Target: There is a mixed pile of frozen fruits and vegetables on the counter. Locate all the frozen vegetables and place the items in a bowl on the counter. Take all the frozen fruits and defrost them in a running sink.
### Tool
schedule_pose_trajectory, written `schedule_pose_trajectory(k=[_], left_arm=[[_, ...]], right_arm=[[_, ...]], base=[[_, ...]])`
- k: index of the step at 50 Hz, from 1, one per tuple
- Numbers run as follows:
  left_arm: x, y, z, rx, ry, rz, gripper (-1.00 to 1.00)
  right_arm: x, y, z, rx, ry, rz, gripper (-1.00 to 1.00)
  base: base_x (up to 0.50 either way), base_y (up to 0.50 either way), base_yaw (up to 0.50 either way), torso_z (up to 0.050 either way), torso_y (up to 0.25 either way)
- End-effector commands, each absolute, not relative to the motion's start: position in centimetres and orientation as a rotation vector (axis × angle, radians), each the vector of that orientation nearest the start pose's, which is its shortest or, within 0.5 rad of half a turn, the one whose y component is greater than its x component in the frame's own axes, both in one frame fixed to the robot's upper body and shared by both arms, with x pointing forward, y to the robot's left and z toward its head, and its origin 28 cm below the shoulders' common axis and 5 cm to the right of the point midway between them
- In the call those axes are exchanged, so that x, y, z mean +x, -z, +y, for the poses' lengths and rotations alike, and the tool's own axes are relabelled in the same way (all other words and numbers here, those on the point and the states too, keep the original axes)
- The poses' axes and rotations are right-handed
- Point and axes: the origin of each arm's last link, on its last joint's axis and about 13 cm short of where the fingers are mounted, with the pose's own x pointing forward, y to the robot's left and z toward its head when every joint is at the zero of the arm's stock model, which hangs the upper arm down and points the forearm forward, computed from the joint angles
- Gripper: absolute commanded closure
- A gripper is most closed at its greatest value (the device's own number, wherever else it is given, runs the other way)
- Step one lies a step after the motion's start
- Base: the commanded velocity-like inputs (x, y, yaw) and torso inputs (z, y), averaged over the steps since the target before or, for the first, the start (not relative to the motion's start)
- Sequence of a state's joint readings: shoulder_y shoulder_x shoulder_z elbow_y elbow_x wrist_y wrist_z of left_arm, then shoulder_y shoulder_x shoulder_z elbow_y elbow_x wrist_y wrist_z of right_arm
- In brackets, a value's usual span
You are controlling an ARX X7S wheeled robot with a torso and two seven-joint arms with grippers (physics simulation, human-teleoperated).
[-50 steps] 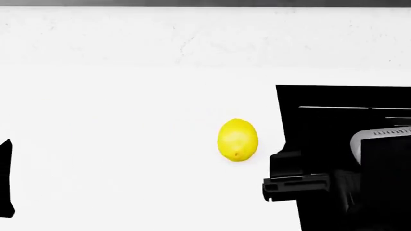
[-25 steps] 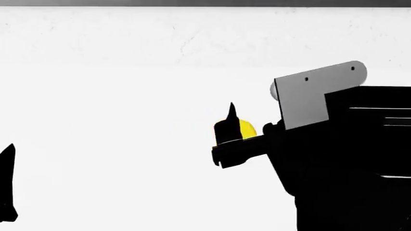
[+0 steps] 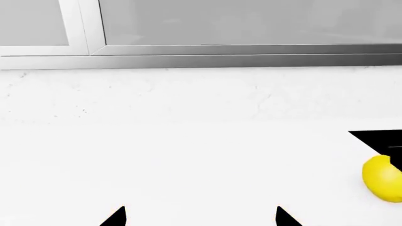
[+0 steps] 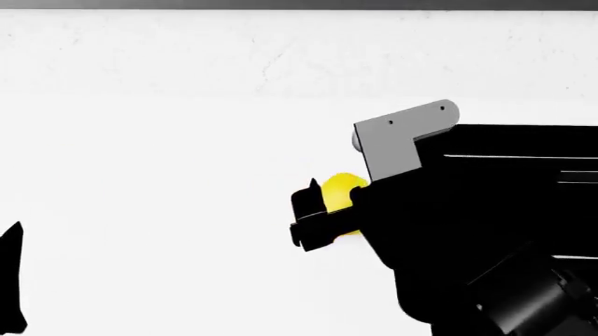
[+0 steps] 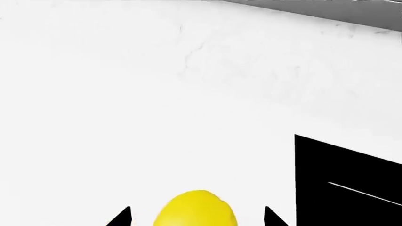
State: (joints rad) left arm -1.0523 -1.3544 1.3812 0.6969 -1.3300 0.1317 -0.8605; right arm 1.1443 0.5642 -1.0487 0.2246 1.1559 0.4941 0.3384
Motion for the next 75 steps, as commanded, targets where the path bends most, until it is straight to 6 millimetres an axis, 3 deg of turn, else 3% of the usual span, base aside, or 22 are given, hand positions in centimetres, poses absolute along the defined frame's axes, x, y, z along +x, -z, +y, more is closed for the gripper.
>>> schedule_pose_trajectory(k=[1, 32, 33, 42, 53, 58, 59, 75], left_arm=[[18.0, -19.9, 26.8, 0.005, 0.099, 0.027, -1.0], [17.5, -19.5, 27.3, 0.015, 0.096, 0.043, -1.0], [17.5, -19.5, 27.3, 0.015, 0.095, 0.043, -1.0], [17.4, -19.8, 26.4, 0.011, 0.131, 0.051, -1.0], [15.5, -21.7, 23.8, 0.038, 0.378, 0.041, -1.0], [15.0, -21.5, 23.7, 0.045, 0.411, 0.059, -1.0], [14.6, -21.7, 23.6, -0.024, 0.485, 0.051, -1.0], [12.2, -21.0, 23.5, 0.042, 0.536, 0.134, -1.0]], right_arm=[[35.3, -16.2, -10.0, -0.131, -0.37, 0.334, -1.0], [37.2, -14.0, -9.7, -0.115, -0.375, 0.4, -1.0], [37.1, -14.1, -9.7, -0.117, -0.374, 0.39, 1.0], [36.1, -15.4, -9.7, -0.113, -0.385, 0.342, 1.0], [35.8, -15.0, -9.9, -0.125, -0.376, 0.337, 1.0], [35.6, -14.6, -9.9, -0.121, -0.376, 0.338, 1.0], [35.6, -14.5, -10.0, -0.121, -0.373, 0.34, 1.0], [35.1, -13.7, -10.1, -0.124, -0.373, 0.353, 1.0]], base=[[0.0, 0.0, 0.0, 0.0, 0.0], [0.0, 0.0, 0.0, 0.0, 0.0], [0.0, 0.0, 0.0, 0.0, 0.0], [0.0, 0.0, 0.0, 0.0, 0.0], [0.0, 0.0, 0.0, 0.0, 0.0], [0.0, 0.0, 0.0, 0.0, 0.0], [0.0, 0.0, 0.0, 0.0, 0.0], [0.0, 0.0, 0.0, 0.0, 0.0]])
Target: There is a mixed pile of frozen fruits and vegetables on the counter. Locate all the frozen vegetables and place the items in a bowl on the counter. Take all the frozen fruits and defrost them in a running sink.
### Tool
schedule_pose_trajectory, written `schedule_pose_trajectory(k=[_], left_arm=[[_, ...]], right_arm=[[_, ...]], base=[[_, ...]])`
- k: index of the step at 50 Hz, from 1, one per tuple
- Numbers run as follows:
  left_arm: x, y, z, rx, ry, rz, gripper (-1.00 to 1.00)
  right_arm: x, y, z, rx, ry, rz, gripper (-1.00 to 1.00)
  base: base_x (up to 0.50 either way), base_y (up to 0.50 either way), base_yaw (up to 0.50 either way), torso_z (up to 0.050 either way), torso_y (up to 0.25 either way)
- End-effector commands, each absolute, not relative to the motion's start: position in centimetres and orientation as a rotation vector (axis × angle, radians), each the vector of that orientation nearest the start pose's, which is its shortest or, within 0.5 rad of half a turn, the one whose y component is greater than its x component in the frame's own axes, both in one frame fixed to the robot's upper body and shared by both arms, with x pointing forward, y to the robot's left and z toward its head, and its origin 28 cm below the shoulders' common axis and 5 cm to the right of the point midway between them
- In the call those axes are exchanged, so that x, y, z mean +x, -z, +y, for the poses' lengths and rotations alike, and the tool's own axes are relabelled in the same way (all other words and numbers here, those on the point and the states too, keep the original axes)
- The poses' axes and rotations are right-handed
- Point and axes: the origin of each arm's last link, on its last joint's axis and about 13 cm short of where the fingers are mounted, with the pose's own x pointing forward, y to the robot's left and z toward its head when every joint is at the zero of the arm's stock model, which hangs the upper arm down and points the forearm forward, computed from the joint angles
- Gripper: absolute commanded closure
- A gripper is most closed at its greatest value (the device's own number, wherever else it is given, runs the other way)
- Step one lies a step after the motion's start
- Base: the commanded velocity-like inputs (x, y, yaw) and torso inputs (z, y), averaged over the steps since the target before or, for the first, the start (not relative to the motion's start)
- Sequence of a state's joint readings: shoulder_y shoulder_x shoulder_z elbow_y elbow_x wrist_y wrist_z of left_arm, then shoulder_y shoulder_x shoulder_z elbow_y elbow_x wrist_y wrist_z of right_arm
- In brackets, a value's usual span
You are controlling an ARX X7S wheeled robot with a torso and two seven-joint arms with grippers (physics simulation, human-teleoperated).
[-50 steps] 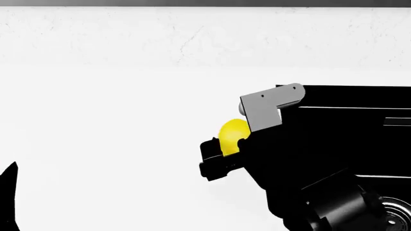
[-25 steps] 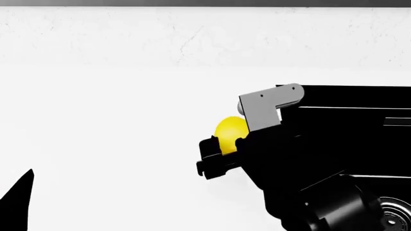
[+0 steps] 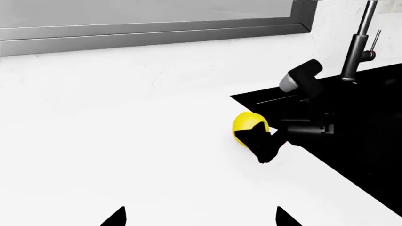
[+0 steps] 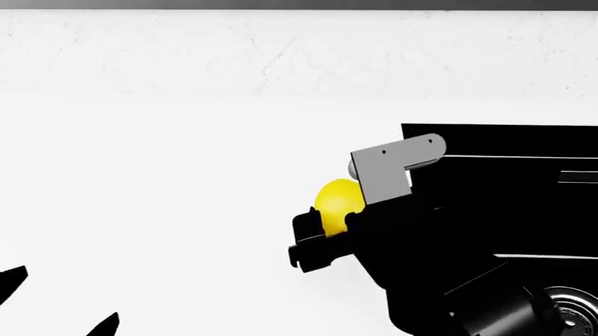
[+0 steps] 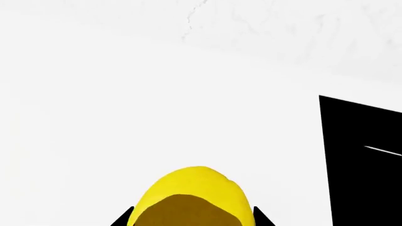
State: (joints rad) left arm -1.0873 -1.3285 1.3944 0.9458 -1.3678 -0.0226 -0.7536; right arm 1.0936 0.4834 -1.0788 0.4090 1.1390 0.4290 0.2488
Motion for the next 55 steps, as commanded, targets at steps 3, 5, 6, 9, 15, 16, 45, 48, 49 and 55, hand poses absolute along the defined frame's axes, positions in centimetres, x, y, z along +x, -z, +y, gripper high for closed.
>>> schedule_pose_trajectory(k=[3, 5, 6, 9, 15, 16, 45, 48, 49, 55], left_arm=[[11.8, -20.6, 23.4, 0.03, 0.546, 0.146, -1.0], [11.9, -20.4, 23.2, 0.029, 0.548, 0.151, -1.0], [11.9, -20.2, 23.2, 0.019, 0.545, 0.155, -1.0], [12.0, -19.7, 23.0, 0.005, 0.559, 0.169, -1.0], [12.8, -19.1, 22.5, -0.008, 0.585, 0.191, -1.0], [13.0, -19.1, 22.4, -0.01, 0.591, 0.194, -1.0], [14.8, -15.9, 20.8, 0.037, 0.613, 0.311, -1.0], [15.2, -15.9, 20.5, 0.04, 0.62, 0.312, -1.0], [15.3, -15.8, 20.4, 0.042, 0.623, 0.315, -1.0], [15.7, -15.0, 20.1, 0.051, 0.624, 0.34, -1.0]], right_arm=[[35.1, -13.5, -10.1, -0.127, -0.372, 0.357, 1.0], [35.0, -13.6, -10.1, -0.123, -0.372, 0.359, 1.0], [35.0, -13.5, -10.1, -0.126, -0.376, 0.361, 1.0], [35.0, -13.4, -10.1, -0.128, -0.374, 0.363, 1.0], [34.7, -13.0, -10.1, -0.127, -0.375, 0.37, 1.0], [34.6, -12.9, -10.1, -0.126, -0.377, 0.371, 1.0], [34.0, -11.8, -10.4, -0.107, -0.377, 0.373, 1.0], [33.9, -11.7, -10.3, -0.109, -0.381, 0.376, 1.0], [33.9, -11.7, -10.3, -0.107, -0.382, 0.377, 1.0], [33.7, -11.4, -10.5, -0.106, -0.377, 0.382, 1.0]], base=[[0.0, 0.0, 0.0, 0.0, 0.0], [0.0, 0.0, 0.0, 0.0, 0.0], [0.0, 0.0, 0.0, 0.0, 0.0], [0.0, 0.0, 0.0, 0.0, 0.0], [0.0, 0.0, 0.0, 0.0, 0.0], [0.0, 0.0, 0.0, 0.0, 0.0], [0.0, 0.0, 0.0, 0.0, 0.0], [0.0, 0.0, 0.0, 0.0, 0.0], [0.0, 0.0, 0.0, 0.0, 0.0], [0.0, 0.0, 0.0, 0.0, 0.0]])
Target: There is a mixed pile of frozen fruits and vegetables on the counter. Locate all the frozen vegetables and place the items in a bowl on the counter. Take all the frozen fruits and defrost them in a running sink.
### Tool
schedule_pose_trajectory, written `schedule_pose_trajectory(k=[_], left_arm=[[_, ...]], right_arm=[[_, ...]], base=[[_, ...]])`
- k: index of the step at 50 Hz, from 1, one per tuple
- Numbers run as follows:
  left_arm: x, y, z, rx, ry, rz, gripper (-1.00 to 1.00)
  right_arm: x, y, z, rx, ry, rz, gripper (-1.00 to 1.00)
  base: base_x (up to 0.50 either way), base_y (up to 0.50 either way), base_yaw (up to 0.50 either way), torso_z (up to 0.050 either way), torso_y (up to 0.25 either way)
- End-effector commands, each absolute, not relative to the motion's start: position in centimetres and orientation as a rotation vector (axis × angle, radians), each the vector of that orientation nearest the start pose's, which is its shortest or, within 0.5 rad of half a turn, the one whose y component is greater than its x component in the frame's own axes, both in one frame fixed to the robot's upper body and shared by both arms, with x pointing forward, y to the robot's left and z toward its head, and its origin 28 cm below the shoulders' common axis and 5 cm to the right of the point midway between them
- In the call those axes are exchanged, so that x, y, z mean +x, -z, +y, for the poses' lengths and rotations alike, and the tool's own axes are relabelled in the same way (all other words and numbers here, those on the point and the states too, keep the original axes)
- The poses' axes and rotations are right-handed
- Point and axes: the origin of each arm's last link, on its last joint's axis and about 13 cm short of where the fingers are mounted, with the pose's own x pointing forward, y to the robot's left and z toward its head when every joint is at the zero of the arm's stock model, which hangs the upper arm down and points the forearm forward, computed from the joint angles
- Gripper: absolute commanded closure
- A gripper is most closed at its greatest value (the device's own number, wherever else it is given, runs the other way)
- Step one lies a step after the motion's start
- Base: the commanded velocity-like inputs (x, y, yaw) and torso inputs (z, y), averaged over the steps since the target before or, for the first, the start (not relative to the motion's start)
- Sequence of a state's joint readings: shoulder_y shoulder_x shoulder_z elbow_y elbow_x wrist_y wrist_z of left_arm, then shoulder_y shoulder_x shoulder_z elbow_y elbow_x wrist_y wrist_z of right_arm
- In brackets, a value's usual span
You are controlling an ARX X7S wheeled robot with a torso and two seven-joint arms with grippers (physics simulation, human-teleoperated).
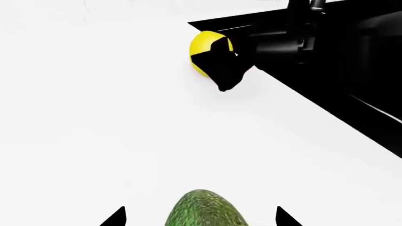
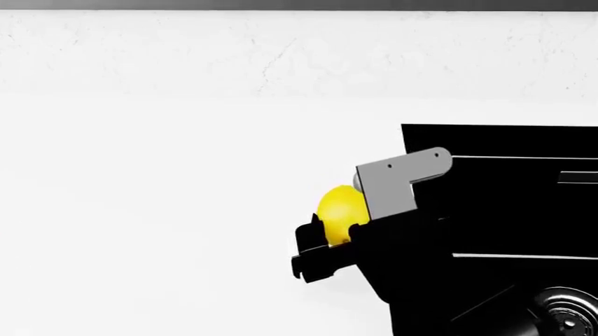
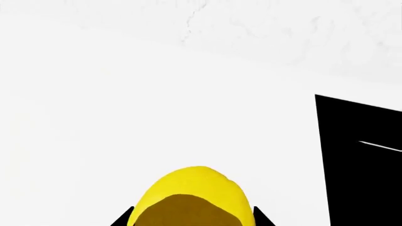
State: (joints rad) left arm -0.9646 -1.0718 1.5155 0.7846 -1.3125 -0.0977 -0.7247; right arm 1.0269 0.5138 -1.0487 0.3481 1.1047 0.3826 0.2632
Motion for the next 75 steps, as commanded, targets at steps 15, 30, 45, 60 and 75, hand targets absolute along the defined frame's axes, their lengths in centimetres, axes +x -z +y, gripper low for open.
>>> schedule_pose_trajectory(k=[15, 30, 45, 60, 75], left_arm=[[16.2, -12.5, 20.0, 0.015, 0.598, 0.406, -1.0], [16.0, -10.9, 19.7, -0.015, 0.61, 0.461, -1.0], [15.7, -13.4, 19.4, -0.011, 0.568, 0.382, 1.0], [17.9, -18.6, 22.0, -0.027, 0.417, 0.188, 1.0], [20.7, -21.5, 24.0, -0.029, 0.307, 0.121, 1.0]], right_arm=[[33.5, -11.3, -10.7, -0.096, -0.375, 0.379, 1.0], [33.3, -10.6, -10.9, -0.082, -0.371, 0.386, 1.0], [32.9, -11.2, -11.0, -0.066, -0.362, 0.359, 1.0], [27.0, -16.6, -12.6, -0.132, -0.306, 0.1, 1.0], [23.8, -21.5, -13.9, -0.095, -0.259, -0.052, 1.0]], base=[[0.0, 0.0, 0.0, 0.0, 0.0], [0.0, 0.0, 0.0, 0.0, 0.0], [0.0, 0.0, 0.0, 0.0, 0.0], [0.0, 0.0, 0.0, 0.0, 0.0], [0.0, 0.0, 0.0, 0.0, 0.0]])
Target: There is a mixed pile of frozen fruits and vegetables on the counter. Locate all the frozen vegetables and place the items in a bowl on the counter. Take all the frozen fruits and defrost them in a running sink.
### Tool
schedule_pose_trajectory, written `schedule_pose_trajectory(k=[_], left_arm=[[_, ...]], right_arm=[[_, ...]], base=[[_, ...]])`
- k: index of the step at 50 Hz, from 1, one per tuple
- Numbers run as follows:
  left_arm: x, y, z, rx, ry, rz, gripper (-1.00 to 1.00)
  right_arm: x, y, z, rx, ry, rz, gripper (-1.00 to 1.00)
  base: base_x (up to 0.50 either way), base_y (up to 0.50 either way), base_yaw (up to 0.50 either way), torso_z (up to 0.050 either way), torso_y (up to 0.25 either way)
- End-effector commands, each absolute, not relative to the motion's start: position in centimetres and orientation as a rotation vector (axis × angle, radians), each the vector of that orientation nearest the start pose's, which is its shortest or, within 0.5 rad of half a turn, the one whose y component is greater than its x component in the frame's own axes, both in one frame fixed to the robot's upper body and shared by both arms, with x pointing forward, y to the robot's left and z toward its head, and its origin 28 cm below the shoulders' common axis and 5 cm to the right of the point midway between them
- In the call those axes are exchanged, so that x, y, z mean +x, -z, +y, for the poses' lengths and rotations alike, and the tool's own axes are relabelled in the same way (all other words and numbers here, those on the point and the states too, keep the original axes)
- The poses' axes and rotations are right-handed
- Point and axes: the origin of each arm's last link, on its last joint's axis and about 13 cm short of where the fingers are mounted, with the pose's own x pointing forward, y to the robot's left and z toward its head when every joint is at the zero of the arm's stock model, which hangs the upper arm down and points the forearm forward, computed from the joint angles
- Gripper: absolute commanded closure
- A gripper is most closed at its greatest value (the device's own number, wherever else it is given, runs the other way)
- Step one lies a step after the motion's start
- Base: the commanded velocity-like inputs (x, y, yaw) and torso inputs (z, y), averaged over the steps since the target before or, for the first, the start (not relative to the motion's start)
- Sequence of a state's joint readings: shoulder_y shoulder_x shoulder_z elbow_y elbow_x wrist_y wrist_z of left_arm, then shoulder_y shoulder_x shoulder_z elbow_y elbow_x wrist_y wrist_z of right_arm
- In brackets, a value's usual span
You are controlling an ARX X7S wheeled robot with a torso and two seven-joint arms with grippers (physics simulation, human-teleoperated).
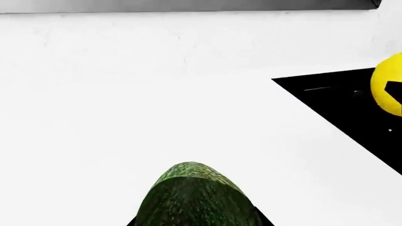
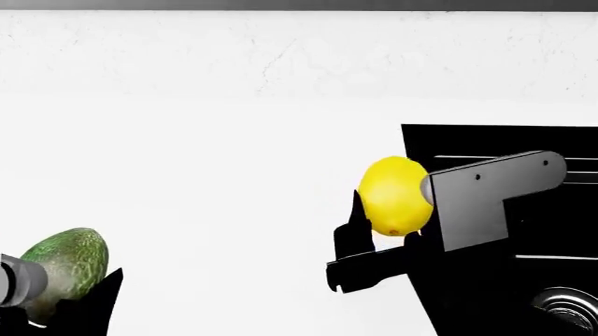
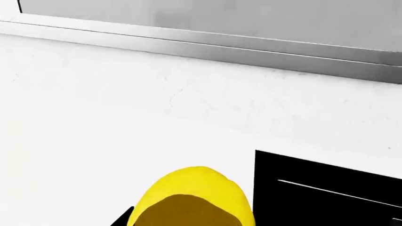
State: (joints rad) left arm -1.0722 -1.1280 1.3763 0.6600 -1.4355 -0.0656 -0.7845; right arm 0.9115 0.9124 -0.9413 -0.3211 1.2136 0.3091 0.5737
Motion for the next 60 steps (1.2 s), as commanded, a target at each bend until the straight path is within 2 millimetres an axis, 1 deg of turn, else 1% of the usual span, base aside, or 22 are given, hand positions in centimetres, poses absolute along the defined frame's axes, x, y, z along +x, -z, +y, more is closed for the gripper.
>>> schedule_pose_trajectory(k=[1, 7, 10, 12, 19, 24, 29, 48, 52, 60], left_arm=[[20.69, -21.79, 23.96, -0.029, 0.308, 0.111, 1.0], [20.76, -22.24, 23.89, -0.047, 0.313, 0.099, 1.0], [20.79, -22.46, 23.64, -0.049, 0.321, 0.1, 1.0], [20.85, -22.62, 23.6, -0.048, 0.324, 0.1, 1.0], [20.81, -22.49, 23.48, -0.058, 0.336, 0.103, 1.0], [20.98, -22.47, 23.27, -0.069, 0.342, 0.115, 1.0], [21.06, -22.48, 23.31, -0.059, 0.338, 0.113, 1.0], [20.73, -22.17, 23.55, -0.069, 0.33, 0.114, 1.0], [20.72, -22.15, 23.53, -0.067, 0.33, 0.115, 1.0], [20.45, -22.22, 23.71, -0.063, 0.328, 0.115, 1.0]], right_arm=[[23.74, -21.47, -13.88, -0.102, -0.261, -0.054, 1.0], [22.99, -21.25, -13.83, -0.101, -0.26, -0.052, 1.0], [23.04, -21.14, -14.01, -0.101, -0.253, -0.041, 1.0], [23.07, -21.37, -14.14, -0.093, -0.248, -0.046, 1.0], [23.1, -21.01, -14.29, -0.085, -0.242, -0.034, 1.0], [23.44, -21.1, -14.39, -0.078, -0.232, -0.034, 1.0], [23.35, -21.12, -14.51, -0.081, -0.224, -0.03, 1.0], [23.09, -20.94, -14.63, -0.085, -0.208, -0.021, 1.0], [23.0, -20.73, -14.56, -0.085, -0.212, -0.015, 1.0], [22.96, -20.91, -14.6, -0.083, -0.209, -0.018, 1.0]], base=[[0.0, 0.0, 0.0, 0.0, 0.0], [0.0, 0.0, 0.0, 0.0, 0.0], [0.0, 0.0, 0.0, 0.0, 0.0], [-0.45, 0.0, 0.0, 0.0, 0.0], [-0.5, 0.0, 0.0, 0.0, 0.0], [-0.5, 0.0, 0.0, 0.0, 0.0], [-0.44, -0.04, 0.0, 0.0, 0.0], [-0.09, -0.44, 0.0, 0.0, 0.0], [-0.3, -0.48, 0.0, 0.0, 0.0], [-0.32, -0.47, 0.0, 0.0, 0.0]])
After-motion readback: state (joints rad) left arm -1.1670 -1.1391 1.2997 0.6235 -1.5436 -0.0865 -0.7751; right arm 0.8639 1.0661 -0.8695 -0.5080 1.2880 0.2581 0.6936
